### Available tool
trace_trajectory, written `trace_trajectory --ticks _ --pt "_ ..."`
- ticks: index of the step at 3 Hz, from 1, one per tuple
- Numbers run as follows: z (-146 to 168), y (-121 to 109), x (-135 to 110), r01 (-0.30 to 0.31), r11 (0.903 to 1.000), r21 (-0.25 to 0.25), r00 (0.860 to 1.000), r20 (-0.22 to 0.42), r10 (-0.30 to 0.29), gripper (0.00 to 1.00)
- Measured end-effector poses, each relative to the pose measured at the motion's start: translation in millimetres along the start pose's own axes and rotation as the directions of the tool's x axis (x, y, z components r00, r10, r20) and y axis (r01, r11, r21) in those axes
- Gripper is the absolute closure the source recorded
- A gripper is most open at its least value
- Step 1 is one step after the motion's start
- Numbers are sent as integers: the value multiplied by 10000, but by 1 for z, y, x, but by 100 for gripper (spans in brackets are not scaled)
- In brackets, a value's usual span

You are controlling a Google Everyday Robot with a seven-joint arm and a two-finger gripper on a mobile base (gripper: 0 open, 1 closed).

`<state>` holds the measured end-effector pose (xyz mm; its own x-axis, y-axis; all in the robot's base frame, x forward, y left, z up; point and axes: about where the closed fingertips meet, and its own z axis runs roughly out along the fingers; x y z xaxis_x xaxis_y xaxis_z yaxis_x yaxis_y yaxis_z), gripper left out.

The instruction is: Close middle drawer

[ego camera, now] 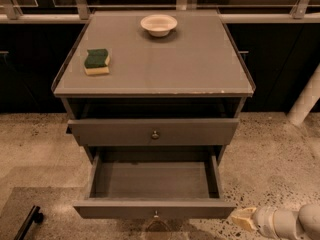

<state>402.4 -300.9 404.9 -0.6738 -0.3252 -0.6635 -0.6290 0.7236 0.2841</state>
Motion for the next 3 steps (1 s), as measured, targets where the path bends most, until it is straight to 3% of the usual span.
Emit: trace_trajectory --ticks 1,2,3 --pt "22 -1 -16 244 9991 -349 9997 61 -242 100" --pt "22 -1 -16 245 9991 -351 9997 62 -243 100" --pt "57 -16 -41 301 9975 -635 9994 187 -290 100"
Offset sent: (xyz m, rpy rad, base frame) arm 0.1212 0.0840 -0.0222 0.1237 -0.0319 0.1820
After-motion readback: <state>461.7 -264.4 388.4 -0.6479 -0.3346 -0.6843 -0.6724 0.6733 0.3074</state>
